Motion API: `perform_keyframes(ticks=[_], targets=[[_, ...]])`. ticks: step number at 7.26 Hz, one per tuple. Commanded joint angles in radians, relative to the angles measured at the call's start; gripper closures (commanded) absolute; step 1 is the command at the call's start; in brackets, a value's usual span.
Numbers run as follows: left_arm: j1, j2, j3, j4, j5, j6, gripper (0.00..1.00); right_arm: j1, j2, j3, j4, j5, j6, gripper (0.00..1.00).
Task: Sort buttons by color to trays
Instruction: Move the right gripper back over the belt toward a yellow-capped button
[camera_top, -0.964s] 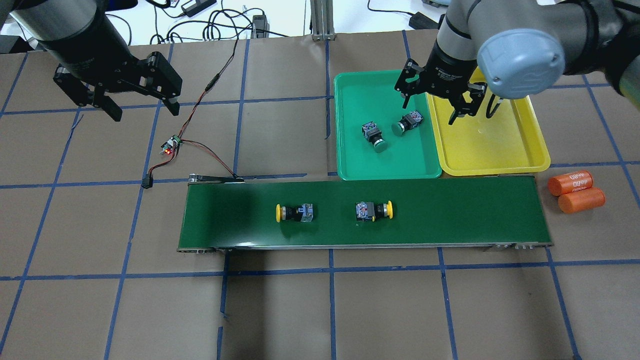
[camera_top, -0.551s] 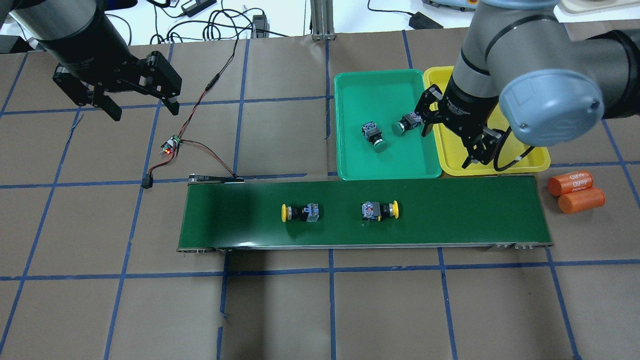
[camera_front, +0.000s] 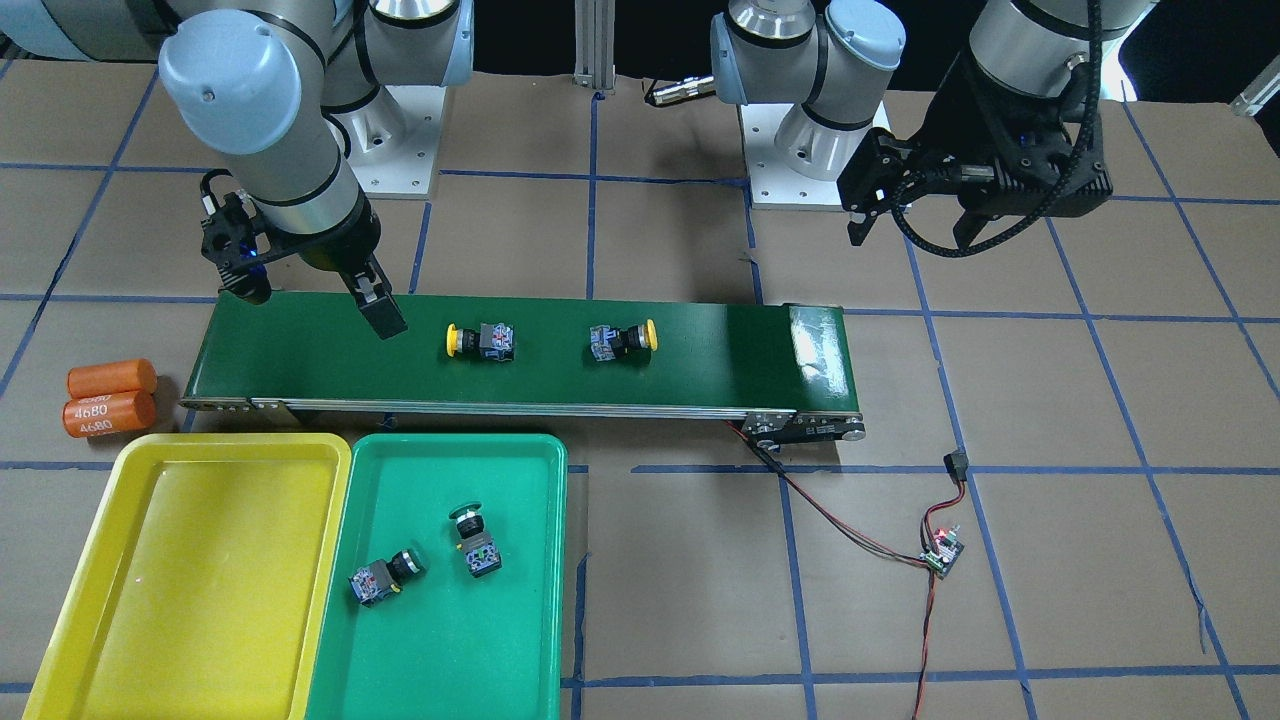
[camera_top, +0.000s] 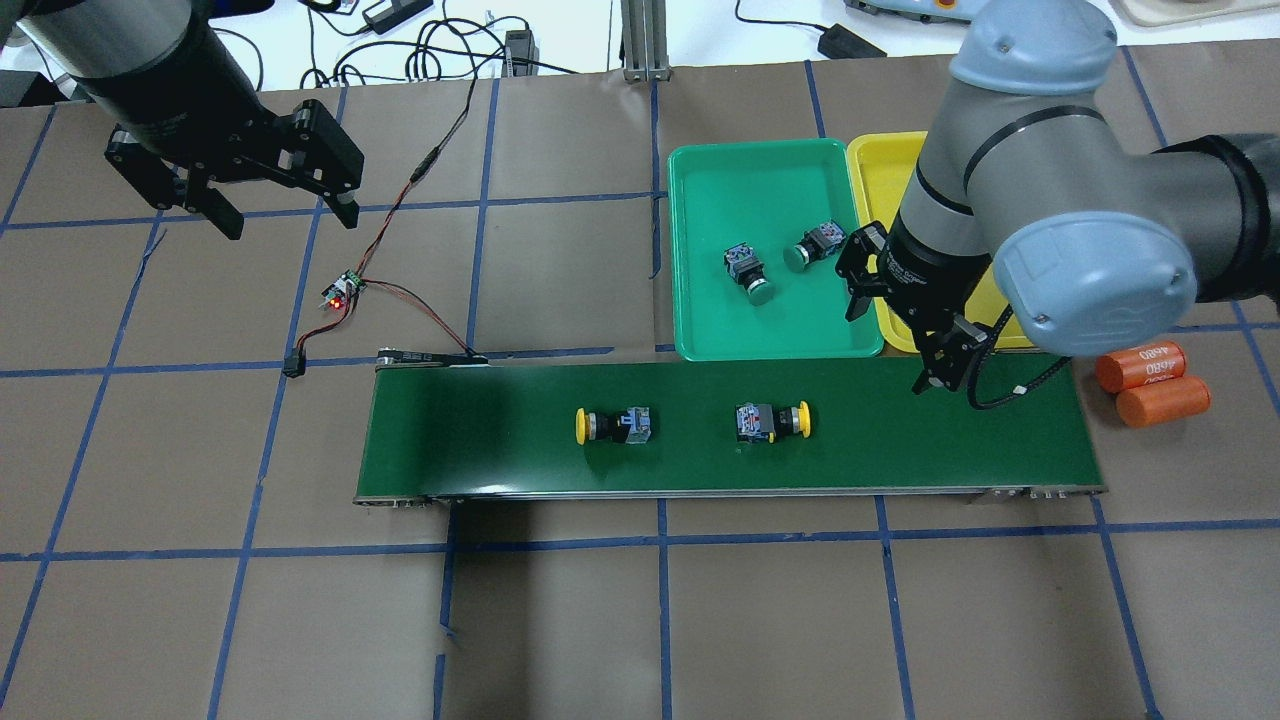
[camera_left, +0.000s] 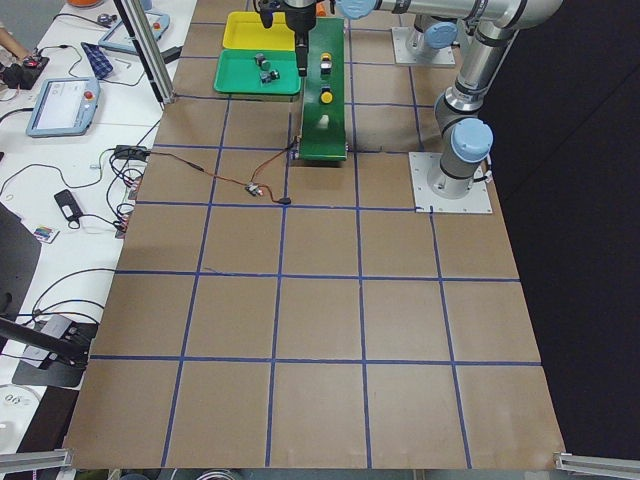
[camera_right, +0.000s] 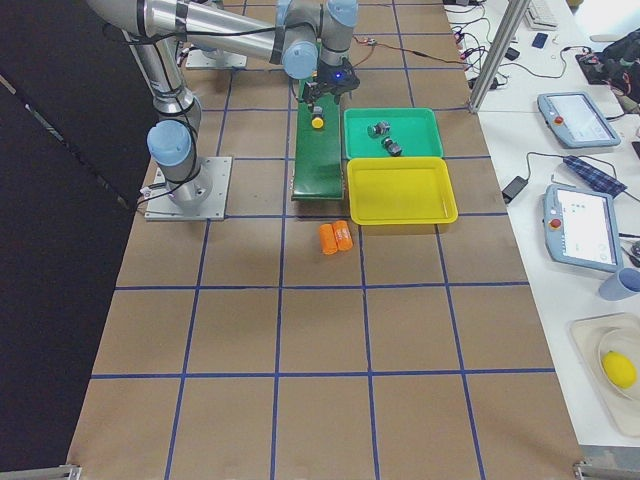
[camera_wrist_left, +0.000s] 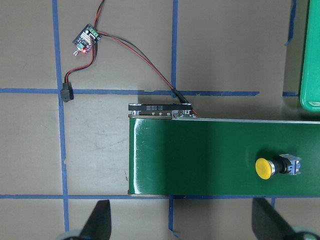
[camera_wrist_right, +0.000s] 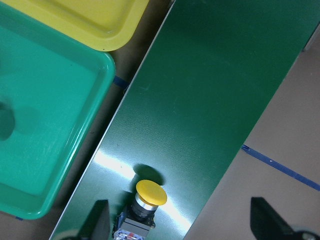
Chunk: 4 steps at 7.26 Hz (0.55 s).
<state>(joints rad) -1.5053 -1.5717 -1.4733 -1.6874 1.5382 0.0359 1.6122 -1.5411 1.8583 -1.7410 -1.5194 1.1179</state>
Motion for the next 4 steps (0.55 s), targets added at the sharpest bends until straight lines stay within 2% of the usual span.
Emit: perform_keyframes(ticks=[1, 2, 3, 4], targets=[[0.0, -0.005, 0.004, 0.008, 0.0, -0.001, 0.0, 0.017, 0.015, 0.056, -0.05, 0.057, 0.051, 0.0], [-0.001, -0.007, 0.01, 0.012, -0.004, -0.001, 0.0, 0.018, 0.018, 0.105, -0.163, 0.059, 0.054, 0.0], [0.0, -0.01, 0.004, 0.023, -0.004, -0.001, 0.0, 0.018, 0.027, 0.137, -0.214, 0.059, 0.053, 0.0], [0.001, -0.01, -0.002, 0.035, -0.004, -0.001, 0.0, 0.018, 0.029, 0.147, -0.215, 0.059, 0.054, 0.0]])
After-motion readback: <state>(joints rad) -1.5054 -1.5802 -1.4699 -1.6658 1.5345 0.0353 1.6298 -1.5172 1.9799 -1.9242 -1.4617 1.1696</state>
